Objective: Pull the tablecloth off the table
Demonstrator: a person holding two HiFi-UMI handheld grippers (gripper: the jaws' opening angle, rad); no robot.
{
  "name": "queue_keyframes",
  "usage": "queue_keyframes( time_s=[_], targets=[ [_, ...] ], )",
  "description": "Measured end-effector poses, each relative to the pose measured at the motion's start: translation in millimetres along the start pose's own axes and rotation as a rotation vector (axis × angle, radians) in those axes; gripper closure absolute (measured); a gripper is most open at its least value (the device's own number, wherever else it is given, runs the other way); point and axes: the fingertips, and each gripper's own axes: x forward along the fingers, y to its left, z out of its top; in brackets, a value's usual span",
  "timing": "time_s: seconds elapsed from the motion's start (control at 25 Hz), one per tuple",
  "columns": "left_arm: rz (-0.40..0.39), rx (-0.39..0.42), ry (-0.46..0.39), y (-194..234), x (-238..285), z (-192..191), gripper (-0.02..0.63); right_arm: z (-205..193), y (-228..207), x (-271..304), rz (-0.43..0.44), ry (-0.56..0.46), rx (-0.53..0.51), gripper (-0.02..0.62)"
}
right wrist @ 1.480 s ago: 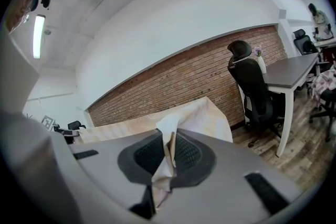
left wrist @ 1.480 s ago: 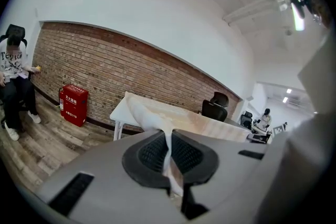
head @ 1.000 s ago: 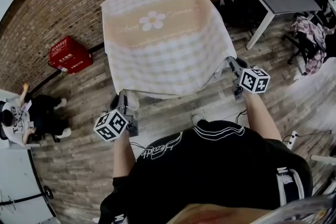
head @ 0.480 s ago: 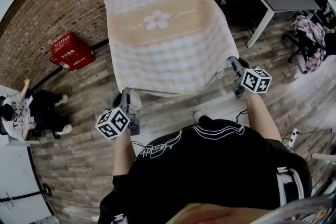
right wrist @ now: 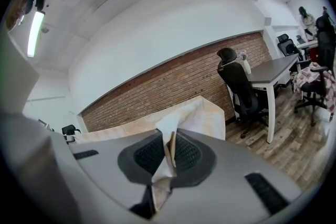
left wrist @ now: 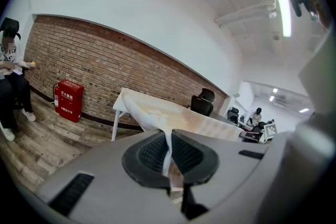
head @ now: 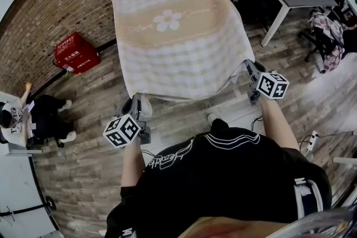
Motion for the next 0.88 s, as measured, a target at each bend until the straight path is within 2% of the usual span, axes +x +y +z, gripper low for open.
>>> queue_keyframes(
  time_s=[0.4,0.88],
  targets=[
    [-0.026,-0.008,0.009,-6.5,-24.1,-24.7,0.600,-21.1,8.9,-29.2,-0.004,0.011,0.005,0.588],
    [0.020,-0.019,-0.014,-42.4,-48.1,-36.6,0.600,-17.5,-9.1,-59.4,0.032,0.033,0.018,0.588]
  ],
)
